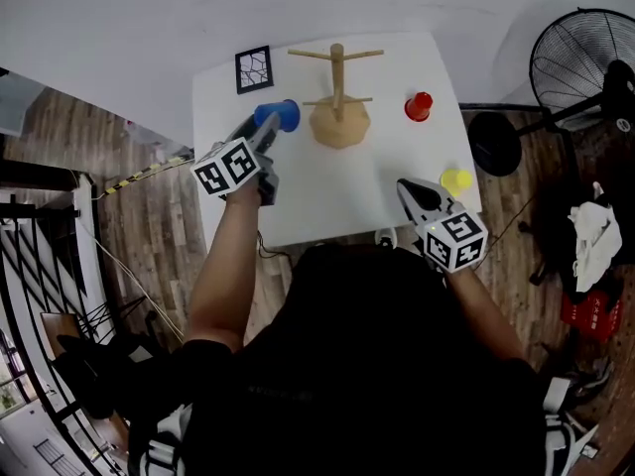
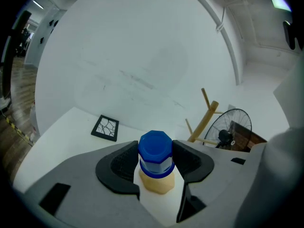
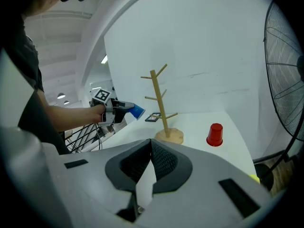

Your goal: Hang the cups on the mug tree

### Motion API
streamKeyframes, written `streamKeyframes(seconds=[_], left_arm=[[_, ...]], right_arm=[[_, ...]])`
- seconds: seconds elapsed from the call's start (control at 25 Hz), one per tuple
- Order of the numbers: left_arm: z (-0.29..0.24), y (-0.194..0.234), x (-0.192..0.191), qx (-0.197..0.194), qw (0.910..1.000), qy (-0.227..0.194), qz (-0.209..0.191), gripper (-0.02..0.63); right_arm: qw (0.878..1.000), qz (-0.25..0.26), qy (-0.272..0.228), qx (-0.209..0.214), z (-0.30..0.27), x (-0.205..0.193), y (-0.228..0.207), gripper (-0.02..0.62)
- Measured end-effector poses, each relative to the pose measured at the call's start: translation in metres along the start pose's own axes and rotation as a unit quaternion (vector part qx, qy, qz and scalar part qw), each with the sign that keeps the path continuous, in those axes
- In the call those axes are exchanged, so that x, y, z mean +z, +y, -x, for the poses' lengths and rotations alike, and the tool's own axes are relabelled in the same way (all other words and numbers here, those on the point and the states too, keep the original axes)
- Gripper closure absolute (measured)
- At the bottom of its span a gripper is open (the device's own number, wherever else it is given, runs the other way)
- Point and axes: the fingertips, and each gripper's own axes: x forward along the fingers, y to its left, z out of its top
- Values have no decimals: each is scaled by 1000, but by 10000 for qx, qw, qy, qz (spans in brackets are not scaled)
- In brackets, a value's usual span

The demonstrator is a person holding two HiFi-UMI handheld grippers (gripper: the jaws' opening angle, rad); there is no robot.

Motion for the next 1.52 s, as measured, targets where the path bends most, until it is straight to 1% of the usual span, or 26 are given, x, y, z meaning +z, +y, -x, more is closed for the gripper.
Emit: streamKeyframes(seconds=[0.24,0.4,0.88,1.0,1.2,1.28,1.4,1.52], left_arm=[[-24,-12,-4,-119,9998,155,-62,370],[-38,-19,-10,-149,9993,279,-188,370],[-67,-29,-42,-217,9965,752,-303,368],[-69,-35,-47,-303,9956,819,-324,368],[-70,-36,-52,-329,9942,952,-372,367],[-70,-37,-55,-366,9928,1054,-446,357],[-66,-34,-57,-284,9912,1142,-606,347],[-59,-31,-58,-245,9921,1089,-564,344]], right_arm=[[9997,-100,25,-216,10,-5,-12,588],[9991,-178,31,-376,18,-9,-20,588],[9974,-327,16,-636,33,-16,-30,588],[9972,-331,10,-664,36,-17,-30,588],[9972,-321,-19,-678,39,-17,-31,588],[9973,-319,-28,-664,39,-17,-30,588],[9976,-312,-35,-614,38,-16,-28,588],[9981,-287,-22,-537,35,-15,-25,588]])
